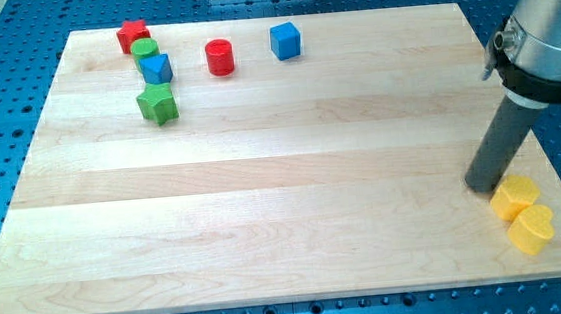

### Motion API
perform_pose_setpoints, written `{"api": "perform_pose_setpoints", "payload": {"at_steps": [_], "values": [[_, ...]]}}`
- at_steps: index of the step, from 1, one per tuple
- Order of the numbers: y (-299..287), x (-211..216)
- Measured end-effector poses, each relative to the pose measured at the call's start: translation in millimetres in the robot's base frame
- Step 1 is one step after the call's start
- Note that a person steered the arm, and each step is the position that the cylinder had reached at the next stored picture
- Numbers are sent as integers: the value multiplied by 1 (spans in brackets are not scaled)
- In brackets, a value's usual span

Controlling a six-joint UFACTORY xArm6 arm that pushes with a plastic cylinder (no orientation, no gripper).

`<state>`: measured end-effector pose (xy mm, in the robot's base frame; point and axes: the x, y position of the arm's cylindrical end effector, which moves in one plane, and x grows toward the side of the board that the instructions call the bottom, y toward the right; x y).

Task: Move the green star above the yellow hexagon

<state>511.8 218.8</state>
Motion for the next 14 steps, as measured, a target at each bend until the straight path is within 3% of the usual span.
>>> {"api": "perform_pose_setpoints", "payload": {"at_steps": [1, 2, 4, 5, 7, 8, 9, 12, 13, 14], "values": [[-6, -26], [-79, -26], [-334, -27], [-387, -57], [-386, -121], [-449, -130], [-410, -148], [-278, -117], [-308, -131], [-293, -155]]}}
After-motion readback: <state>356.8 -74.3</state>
